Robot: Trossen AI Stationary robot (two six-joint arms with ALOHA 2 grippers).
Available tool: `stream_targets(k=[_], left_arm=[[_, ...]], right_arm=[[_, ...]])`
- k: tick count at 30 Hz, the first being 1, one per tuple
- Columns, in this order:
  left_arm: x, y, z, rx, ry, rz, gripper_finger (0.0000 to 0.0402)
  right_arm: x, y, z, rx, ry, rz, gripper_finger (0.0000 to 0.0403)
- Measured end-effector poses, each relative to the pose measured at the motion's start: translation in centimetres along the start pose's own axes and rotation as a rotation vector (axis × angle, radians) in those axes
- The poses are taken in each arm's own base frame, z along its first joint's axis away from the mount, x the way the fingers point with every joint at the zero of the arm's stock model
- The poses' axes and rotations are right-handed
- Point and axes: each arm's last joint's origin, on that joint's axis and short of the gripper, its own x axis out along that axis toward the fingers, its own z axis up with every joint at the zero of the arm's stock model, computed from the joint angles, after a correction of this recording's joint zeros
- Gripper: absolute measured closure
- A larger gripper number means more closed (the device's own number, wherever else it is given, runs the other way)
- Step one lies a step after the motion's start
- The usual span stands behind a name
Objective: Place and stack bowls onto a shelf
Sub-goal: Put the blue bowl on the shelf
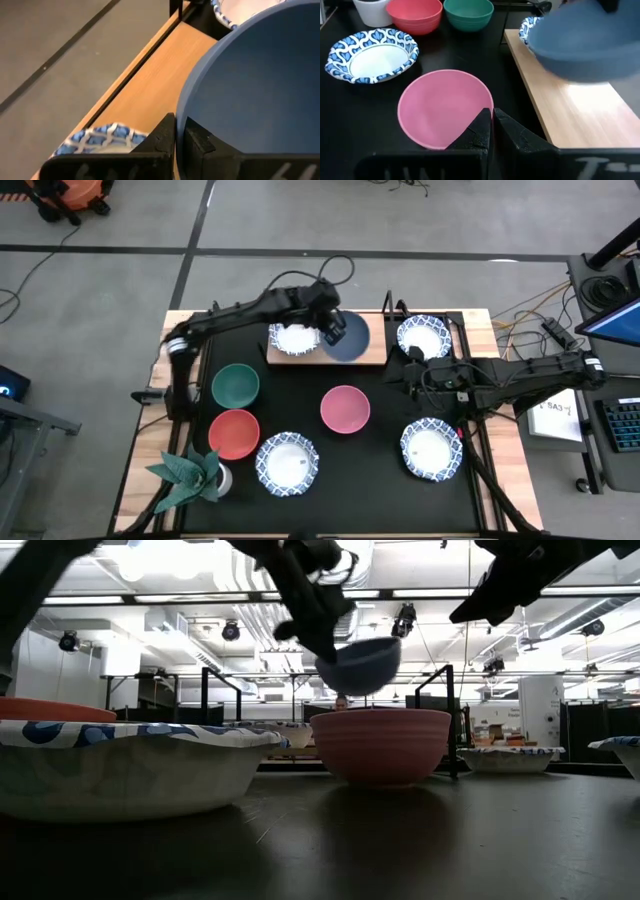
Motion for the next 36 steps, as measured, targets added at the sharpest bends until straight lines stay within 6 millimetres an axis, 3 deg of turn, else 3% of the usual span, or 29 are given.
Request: stream_targets(k=[6,13,29,36], left_arm=[[4.3,0.2,1.6,0.021,0.027,0.013,0.0402],[7.6,0.5,2.6,0.039,0.082,0.025,0.0402],[9.3,0.7,2.9,0.029,0.080,0.006,0.0401],[9.9,0.7,2.6,0.028,0.095,0.009,0.0372]], right_arm=[[-0.2,0.0,-0.2,0.012,0.014,0.000,0.0394],[-0.3,-0.1,-0.2,0.012,0.017,-0.001,0.0394],[-0.3,-0.1,-0.3,0.013,0.021,-0.002,0.0394],[-0.3,-0.1,-0.3,0.021,0.021,-0.003,0.0394]])
